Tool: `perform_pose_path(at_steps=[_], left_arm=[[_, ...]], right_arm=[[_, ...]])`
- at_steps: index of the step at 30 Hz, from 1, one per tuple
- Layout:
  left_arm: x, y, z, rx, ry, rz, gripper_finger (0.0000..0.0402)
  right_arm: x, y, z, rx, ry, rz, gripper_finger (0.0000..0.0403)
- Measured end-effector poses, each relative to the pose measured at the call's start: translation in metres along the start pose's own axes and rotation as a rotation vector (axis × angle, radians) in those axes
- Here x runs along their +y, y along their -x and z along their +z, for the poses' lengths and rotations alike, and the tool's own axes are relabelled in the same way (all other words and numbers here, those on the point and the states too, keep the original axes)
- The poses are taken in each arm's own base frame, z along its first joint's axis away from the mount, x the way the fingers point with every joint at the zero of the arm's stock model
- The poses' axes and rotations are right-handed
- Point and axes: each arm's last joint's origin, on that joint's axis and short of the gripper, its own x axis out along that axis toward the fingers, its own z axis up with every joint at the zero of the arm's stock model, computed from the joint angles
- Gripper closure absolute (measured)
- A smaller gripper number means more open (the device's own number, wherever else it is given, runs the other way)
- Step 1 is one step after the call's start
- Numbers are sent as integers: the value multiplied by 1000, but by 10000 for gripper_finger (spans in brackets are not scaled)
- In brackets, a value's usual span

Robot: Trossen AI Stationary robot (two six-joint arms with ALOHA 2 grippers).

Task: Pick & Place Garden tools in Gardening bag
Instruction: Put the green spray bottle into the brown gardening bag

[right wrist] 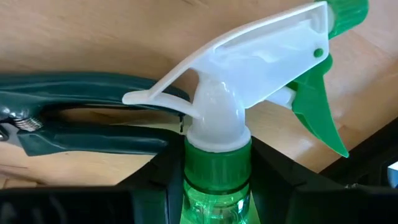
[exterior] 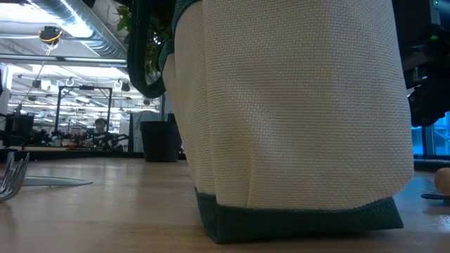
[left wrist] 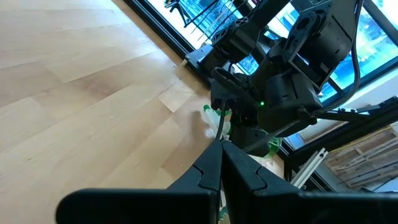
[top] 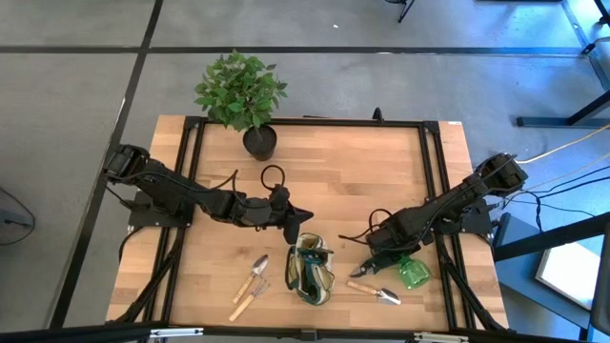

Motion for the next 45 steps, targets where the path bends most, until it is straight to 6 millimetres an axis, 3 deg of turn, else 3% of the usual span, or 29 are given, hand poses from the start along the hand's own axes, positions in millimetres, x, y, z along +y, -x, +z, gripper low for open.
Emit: perform_pose_path(at_steps=[12,32,40,45], left_arm=[[0,0,0,-2,2,2,398],[1,0,0,-7,6,7,398],[2,-1,2,8,9,-4,398],[4,-3,4,32,6,-22,398]], right_arm=[[-1,2,-1,2,7,-10,265],[13,35,-13,-13,112,45,265],[30,61,-16,-59,179,154,265],[48,86,-17,-90,235,315,265]])
